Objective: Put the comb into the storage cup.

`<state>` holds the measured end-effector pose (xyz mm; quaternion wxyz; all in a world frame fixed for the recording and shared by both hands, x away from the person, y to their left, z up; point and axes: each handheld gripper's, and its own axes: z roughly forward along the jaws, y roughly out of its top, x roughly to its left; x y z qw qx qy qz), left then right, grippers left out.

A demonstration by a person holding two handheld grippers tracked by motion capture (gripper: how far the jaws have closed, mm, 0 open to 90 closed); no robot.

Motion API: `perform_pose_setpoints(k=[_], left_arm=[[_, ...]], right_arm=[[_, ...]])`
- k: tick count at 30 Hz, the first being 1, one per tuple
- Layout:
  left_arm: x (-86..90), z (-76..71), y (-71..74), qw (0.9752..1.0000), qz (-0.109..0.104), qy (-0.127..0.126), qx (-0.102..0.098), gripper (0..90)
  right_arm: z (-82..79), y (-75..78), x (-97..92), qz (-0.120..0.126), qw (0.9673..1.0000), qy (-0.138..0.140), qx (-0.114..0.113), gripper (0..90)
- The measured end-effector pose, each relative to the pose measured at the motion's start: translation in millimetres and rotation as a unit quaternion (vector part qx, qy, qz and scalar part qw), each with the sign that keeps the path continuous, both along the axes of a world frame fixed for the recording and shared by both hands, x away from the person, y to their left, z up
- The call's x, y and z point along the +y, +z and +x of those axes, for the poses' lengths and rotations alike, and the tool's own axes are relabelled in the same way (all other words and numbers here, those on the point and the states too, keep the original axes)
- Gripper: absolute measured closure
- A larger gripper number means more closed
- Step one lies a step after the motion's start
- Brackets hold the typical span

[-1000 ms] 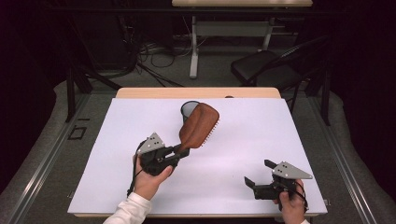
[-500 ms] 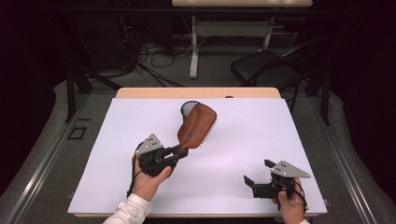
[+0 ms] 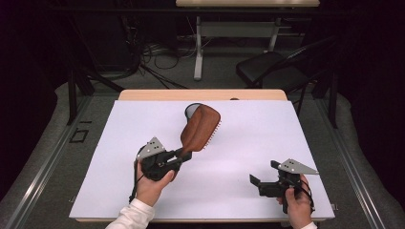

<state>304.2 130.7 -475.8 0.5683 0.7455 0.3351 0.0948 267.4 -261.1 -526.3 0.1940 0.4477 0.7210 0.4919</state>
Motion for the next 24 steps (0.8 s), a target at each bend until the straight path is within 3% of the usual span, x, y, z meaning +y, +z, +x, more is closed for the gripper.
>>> perform_pose_setpoints(k=[2,7,13,24], left_arm=[[0.2,0.1,0.0,1.0,-0.001,0.001,0.0,71.9],[2.9,-0.4,1.5,1.0,-0.003,0.005,-0.003,71.9],[5.7,-0.9,2.3,0.9999,-0.005,0.009,-0.006,71.9],[7.8,-0.4,1.8,0.9999,-0.004,0.016,-0.005,71.9]], right_arm=[[1.3,1.1,-0.3,0.003,1.0,-0.001,0.005,0.0],[14.3,9.6,-3.3,0.033,0.9983,-0.004,0.048,0.0],[30.7,19.2,-0.3,0.044,0.9954,0.008,0.084,0.0],[51.0,36.2,19.5,0.023,0.9927,0.028,0.115,0.0]])
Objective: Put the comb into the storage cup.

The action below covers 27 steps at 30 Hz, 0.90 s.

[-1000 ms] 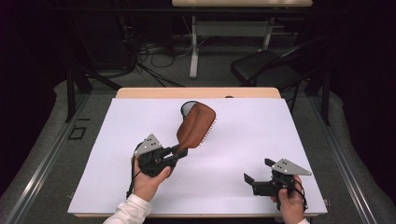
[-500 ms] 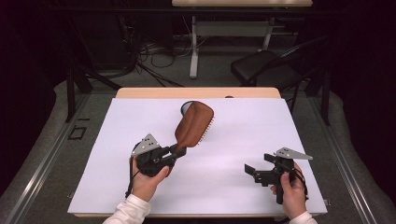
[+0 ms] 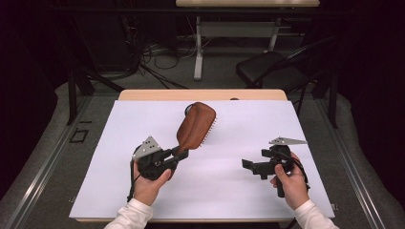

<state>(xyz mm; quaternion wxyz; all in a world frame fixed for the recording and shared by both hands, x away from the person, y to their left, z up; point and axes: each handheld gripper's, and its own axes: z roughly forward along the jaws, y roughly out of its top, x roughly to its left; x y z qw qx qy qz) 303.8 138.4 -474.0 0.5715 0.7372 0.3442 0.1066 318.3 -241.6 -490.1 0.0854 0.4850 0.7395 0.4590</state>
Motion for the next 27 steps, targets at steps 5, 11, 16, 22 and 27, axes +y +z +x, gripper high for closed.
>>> perform_pose_setpoints(k=[5,11,16,22,27], left_arm=[[1.3,0.9,-1.0,1.0,-0.002,0.004,0.0,71.9],[0.6,3.5,-2.6,1.0,-0.001,0.005,0.002,71.9],[0.3,4.8,-4.3,1.0,0.001,0.005,0.005,71.9],[0.7,6.6,-5.6,1.0,0.0,0.005,0.006,71.9],[2.0,7.9,-6.4,1.0,-0.004,0.006,0.006,71.9]], right_arm=[[11.2,4.0,8.6,0.004,0.9998,-0.007,0.017,0.0],[21.1,10.6,21.3,0.002,0.9999,-0.002,0.014,0.0],[26.4,10.4,29.3,-0.009,0.9997,0.004,0.02,0.0],[34.8,14.0,38.3,-0.006,0.9994,0.006,0.034,0.0],[40.0,21.4,46.1,-0.004,0.9995,0.01,0.029,0.0]])
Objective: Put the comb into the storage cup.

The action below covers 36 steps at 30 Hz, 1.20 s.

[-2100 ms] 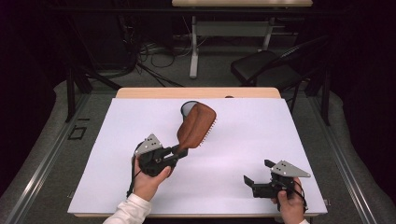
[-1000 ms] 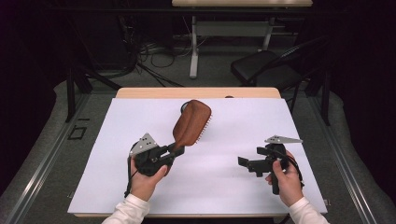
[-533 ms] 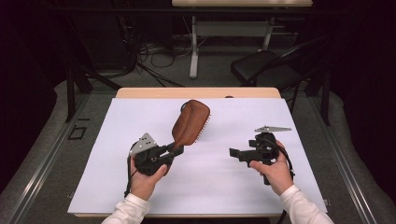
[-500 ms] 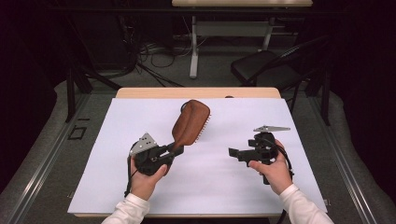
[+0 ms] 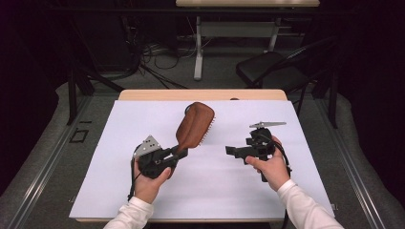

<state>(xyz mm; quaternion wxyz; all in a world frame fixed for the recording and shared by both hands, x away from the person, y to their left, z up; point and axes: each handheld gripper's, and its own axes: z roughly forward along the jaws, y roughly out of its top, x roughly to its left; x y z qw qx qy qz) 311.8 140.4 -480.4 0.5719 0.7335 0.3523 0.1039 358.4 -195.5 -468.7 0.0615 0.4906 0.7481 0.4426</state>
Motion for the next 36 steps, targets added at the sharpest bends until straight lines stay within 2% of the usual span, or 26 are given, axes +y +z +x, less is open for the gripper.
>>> perform_pose_setpoints(k=[5,17,23,36], left_arm=[[0.2,0.6,-0.8,1.0,0.002,0.002,0.0,71.9],[-3.3,2.9,-5.7,0.9999,0.007,0.003,0.006,71.9],[-3.7,3.2,-6.9,0.9999,0.009,0.003,0.008,71.9],[-10.2,3.7,-10.1,0.9998,0.017,-0.007,0.009,71.9]], right_arm=[[3.9,6.1,8.1,0.01,0.9999,0.007,0.0,0.0],[11.1,18.8,25.9,0.043,0.9985,0.026,0.02,0.7],[10.5,25.4,29.6,0.05,0.9978,0.033,0.026,0.8],[16.7,38.4,48.6,0.055,0.9974,0.043,0.019,2.2]])
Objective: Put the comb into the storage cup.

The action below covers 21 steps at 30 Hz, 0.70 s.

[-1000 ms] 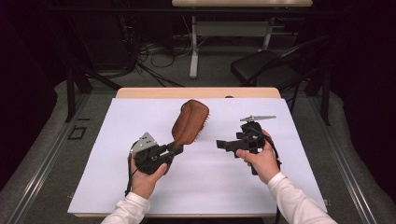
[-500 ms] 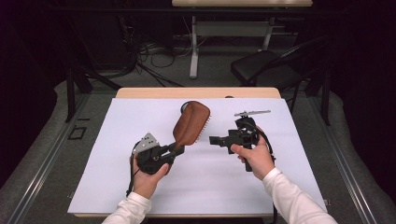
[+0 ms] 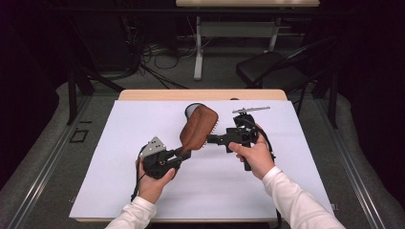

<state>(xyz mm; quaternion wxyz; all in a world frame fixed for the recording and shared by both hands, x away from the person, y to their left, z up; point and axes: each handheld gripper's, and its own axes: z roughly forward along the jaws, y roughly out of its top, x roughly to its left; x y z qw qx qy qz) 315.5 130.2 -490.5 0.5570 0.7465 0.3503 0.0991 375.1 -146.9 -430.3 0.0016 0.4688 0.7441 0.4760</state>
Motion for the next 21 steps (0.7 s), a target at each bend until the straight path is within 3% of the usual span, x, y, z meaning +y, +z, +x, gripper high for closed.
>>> perform_pose_setpoints(k=[12,21], left_arm=[[-2.4,-1.4,-0.4,1.0,-0.001,-0.003,-0.003,71.9],[-4.1,-1.8,-0.7,1.0,0.002,-0.006,-0.002,71.9]], right_arm=[[2.9,4.9,14.9,0.005,1.0,0.003,0.001,4.5],[7.1,3.2,22.2,0.023,0.9996,0.004,0.013,7.4]])
